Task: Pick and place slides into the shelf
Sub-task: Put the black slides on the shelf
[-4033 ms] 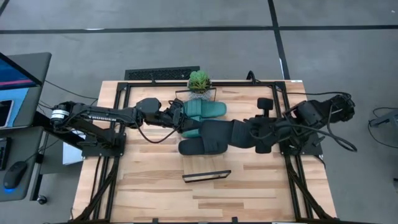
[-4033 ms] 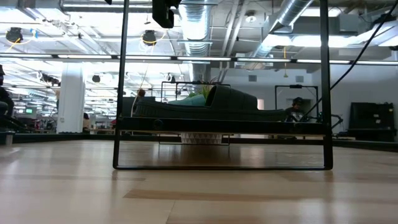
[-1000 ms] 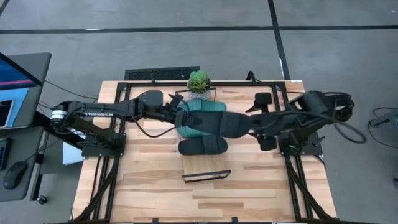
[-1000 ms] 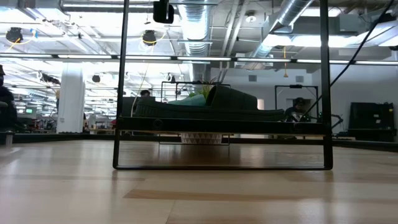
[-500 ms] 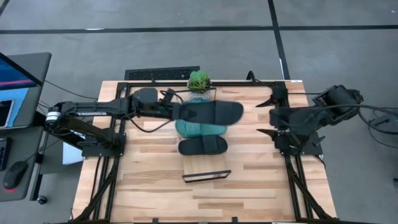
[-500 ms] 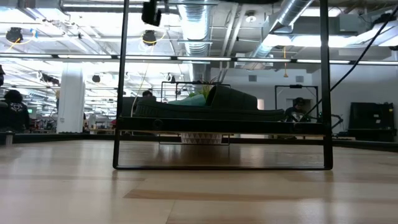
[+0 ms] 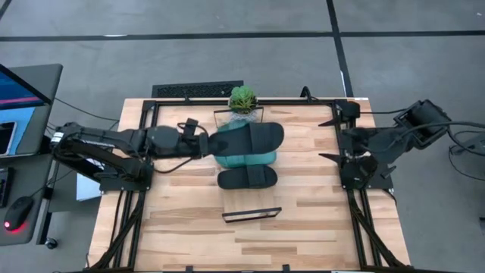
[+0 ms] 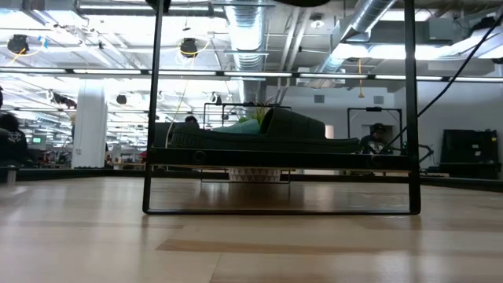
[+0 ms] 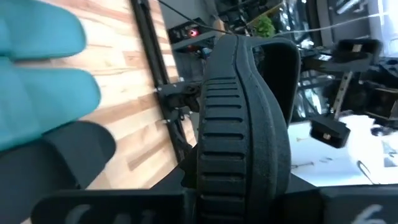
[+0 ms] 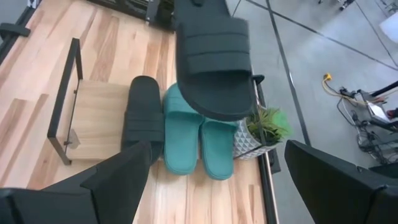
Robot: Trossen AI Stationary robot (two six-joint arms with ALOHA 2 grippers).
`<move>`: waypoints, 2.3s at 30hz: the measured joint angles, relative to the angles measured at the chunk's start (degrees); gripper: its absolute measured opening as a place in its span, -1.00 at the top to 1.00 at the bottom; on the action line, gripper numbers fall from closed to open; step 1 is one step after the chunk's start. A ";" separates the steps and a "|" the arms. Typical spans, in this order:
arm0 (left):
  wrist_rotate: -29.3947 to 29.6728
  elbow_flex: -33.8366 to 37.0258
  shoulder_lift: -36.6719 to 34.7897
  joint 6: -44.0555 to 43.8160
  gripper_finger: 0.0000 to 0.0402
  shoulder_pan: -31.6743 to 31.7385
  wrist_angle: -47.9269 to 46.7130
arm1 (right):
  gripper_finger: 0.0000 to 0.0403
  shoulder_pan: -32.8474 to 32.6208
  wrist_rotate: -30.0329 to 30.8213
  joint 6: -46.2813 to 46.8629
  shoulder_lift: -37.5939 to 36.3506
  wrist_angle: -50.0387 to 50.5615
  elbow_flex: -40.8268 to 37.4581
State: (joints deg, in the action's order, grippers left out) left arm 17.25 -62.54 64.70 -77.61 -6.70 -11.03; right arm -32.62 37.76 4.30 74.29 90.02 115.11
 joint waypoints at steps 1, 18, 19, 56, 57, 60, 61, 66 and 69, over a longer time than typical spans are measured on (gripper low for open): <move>1.72 0.00 0.01 -0.71 0.79 -1.14 -0.72 | -0.79 -0.03 -0.07 -0.09 -0.11 0.00 0.00; 15.17 0.09 9.45 -10.06 0.79 -13.37 -1.02 | -0.78 -0.66 -3.25 0.25 -6.04 -0.02 -6.43; 15.08 0.09 10.19 -10.05 0.79 -13.64 -0.04 | -0.78 -1.02 -3.37 0.48 -6.38 0.03 -7.12; 16.16 36.49 -2.39 -8.91 0.79 -24.22 35.97 | -0.78 -2.10 -3.02 18.88 -0.57 -0.02 -11.65; 16.18 36.52 -1.72 -8.86 0.79 -24.27 37.34 | -0.78 -2.10 -2.98 18.87 -0.55 -0.03 -11.64; 16.11 36.48 0.37 -8.52 0.79 -24.44 40.99 | -0.78 -2.10 -2.56 18.88 -0.47 0.00 -11.61; 16.05 36.48 1.34 -8.50 0.79 -24.44 41.88 | -0.78 -2.12 -2.60 19.09 -0.35 -0.02 -11.61; 16.06 36.48 6.12 -8.87 0.79 -24.42 46.35 | -0.78 -2.59 -3.06 19.73 -0.46 0.00 -11.61; 15.90 36.48 9.83 -8.93 0.79 -24.44 51.97 | -0.78 -3.16 -3.25 19.73 -0.40 -0.01 -11.61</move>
State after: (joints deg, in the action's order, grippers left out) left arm 33.15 -26.06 74.52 -86.54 -31.14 40.94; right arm -35.78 34.51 24.03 73.89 90.00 103.50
